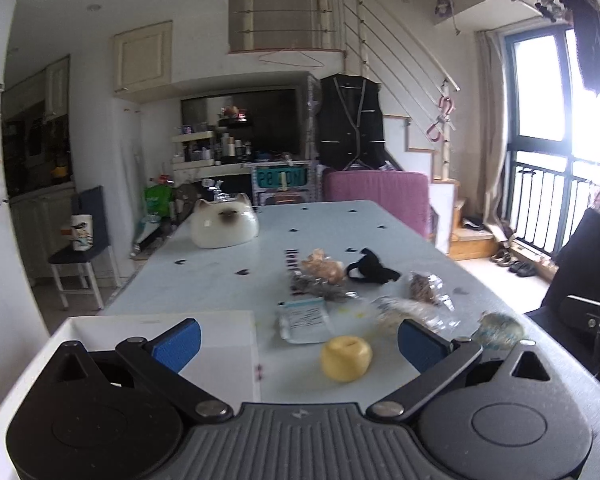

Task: Organize soft objects
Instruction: 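Grasp the yellow sponge ball with the left gripper while the right grasps the floral pouch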

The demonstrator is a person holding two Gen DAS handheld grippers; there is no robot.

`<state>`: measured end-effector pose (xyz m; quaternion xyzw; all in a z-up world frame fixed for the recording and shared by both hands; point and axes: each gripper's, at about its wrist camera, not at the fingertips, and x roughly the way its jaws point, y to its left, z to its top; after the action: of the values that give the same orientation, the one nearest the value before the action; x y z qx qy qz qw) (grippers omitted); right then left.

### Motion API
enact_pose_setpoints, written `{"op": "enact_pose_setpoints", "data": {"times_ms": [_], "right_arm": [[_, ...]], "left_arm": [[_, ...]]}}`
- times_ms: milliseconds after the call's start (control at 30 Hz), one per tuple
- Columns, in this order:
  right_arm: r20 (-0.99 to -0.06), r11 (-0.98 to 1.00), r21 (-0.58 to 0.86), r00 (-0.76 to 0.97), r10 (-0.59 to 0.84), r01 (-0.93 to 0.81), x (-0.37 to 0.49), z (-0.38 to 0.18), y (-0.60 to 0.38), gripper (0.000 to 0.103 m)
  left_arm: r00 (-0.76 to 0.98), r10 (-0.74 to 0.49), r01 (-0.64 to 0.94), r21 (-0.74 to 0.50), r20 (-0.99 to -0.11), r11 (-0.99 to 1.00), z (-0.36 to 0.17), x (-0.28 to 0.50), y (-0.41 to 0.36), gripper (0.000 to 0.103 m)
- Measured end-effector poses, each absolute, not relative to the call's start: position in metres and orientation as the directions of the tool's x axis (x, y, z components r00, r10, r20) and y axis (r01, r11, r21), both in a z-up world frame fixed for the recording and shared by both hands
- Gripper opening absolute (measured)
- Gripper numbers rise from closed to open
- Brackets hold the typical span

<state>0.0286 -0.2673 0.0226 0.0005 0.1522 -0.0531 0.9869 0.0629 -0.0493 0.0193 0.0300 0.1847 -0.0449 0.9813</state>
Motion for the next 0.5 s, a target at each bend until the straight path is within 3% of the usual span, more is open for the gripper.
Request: {"op": "enact_pose_setpoints", "data": {"times_ms": [300,433,500], "right_arm": [[-0.302,0.99,-0.052,0.943,-0.139,0.13,0.069,0.019,-0.302,0.103],[-0.324,0.993,-0.045,0.938,-0.121,0.112,0.087,0.012,-0.313,0.103],[-0.336,0.994,-0.036,0.936,-0.106,0.1,0.095,0.007,-0.319,0.103]], "left_arm": [[0.902,-0.11,0.16,0.087,-0.418,0.983,0.014,0.095,-0.077,0.103],[0.867,-0.157,0.198,0.038,-0.474,0.979,0.007,0.116,-0.08,0.102],[0.856,-0.162,0.194,0.014,-0.49,0.981,0.002,0.126,-0.079,0.096]]}}
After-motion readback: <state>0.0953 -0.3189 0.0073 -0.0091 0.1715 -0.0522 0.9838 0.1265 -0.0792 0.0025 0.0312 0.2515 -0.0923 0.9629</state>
